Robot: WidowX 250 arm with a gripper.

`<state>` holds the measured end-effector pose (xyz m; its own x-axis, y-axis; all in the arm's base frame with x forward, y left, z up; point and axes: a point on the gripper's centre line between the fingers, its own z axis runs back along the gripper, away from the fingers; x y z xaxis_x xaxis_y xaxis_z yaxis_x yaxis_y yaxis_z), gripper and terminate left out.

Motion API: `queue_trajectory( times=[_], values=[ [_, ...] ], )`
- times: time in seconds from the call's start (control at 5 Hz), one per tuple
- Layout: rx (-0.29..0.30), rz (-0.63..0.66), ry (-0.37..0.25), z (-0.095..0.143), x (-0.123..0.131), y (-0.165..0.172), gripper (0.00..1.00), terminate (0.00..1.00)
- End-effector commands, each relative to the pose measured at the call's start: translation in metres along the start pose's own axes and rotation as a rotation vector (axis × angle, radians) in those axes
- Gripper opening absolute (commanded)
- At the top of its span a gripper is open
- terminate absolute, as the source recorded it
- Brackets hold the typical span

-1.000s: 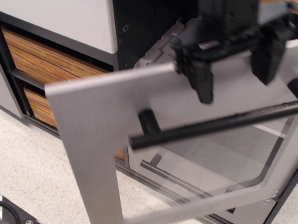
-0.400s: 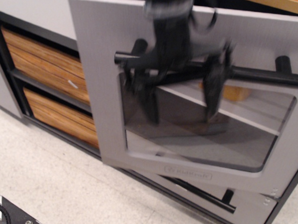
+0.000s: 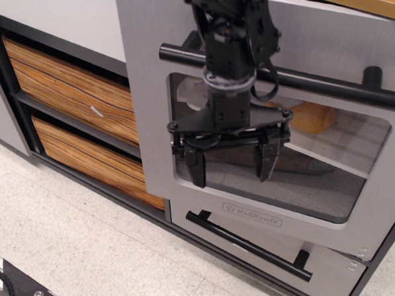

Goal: Close oven

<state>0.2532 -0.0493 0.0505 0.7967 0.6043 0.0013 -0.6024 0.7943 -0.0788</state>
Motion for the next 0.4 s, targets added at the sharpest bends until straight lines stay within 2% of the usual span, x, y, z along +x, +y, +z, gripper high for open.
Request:
queue_trajectory(
  times=[0.0,0.2],
  values=[
    [-0.071,0.040,-0.109,0.0229,0.0360,-0.0061,1.00,0.00],
    [-0.083,0.069,-0.105,0.0269,0.0454,-0.0083,1.00,0.00]
  ],
)
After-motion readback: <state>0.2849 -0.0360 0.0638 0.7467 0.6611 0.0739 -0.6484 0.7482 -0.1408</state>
